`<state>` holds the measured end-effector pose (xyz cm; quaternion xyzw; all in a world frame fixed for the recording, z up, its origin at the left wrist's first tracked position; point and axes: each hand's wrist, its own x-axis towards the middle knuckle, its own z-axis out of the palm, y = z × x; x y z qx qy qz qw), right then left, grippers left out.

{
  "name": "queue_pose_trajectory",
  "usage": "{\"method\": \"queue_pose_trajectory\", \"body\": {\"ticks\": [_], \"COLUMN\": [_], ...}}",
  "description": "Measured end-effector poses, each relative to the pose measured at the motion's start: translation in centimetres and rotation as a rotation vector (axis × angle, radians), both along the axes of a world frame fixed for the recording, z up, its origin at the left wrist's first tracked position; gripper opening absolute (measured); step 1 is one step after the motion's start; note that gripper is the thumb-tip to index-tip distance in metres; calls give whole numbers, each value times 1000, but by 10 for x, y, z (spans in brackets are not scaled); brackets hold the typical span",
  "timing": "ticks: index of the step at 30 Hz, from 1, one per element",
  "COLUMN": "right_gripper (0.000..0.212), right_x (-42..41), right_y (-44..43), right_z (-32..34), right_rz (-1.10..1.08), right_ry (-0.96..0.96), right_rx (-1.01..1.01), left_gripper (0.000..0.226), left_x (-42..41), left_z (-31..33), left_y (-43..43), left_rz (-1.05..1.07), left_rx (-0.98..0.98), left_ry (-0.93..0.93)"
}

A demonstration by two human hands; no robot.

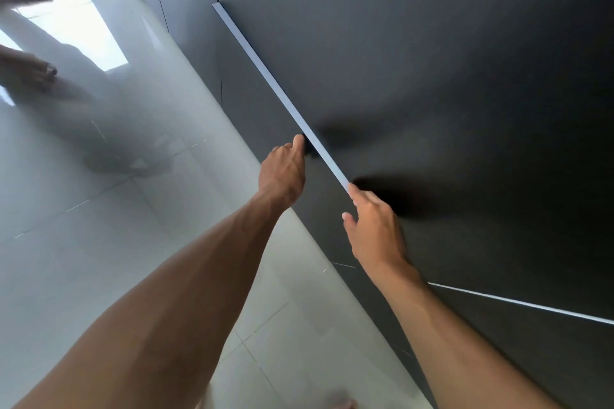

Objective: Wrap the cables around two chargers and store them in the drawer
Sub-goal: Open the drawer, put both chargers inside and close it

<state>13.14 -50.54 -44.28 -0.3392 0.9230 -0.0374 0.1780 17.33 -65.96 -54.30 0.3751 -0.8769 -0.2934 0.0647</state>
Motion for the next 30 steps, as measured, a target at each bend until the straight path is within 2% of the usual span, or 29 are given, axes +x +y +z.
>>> {"method": "queue_pose_trajectory", "body": {"ticks": [3,6,9,12,16,20,23,30], "right_gripper": [56,55,41,19,20,20,37,39], "right_x": [7,10,8,22,51,69,88,134], "right_y": [0,-2,4,10,12,16,21,21], "right_z": [-6,-10,-12,-18,-22,-22,-20,-25], "right_rz": [19,19,-13,-127,-205,-237,-208,-20], "right_ry": [13,-17,-49,-98,-128,-295,-403,-344], "right_rx": [42,3,-57,47,31,31,28,67], "left_gripper": [19,16,15,16,13,12,12,9], "left_x": [2,12,33,59,83,108,127,172], "left_z": [2,3,3,8,13,15,17,15], "left_y": [3,6,6,7,8,5,6,8], "left_rz": [17,40,34,45,59,56,71,97], "left_rx": [7,34,42,56,59,45,28,19], "left_ry": [0,33,53,35,6,-62,-104,-95]}}
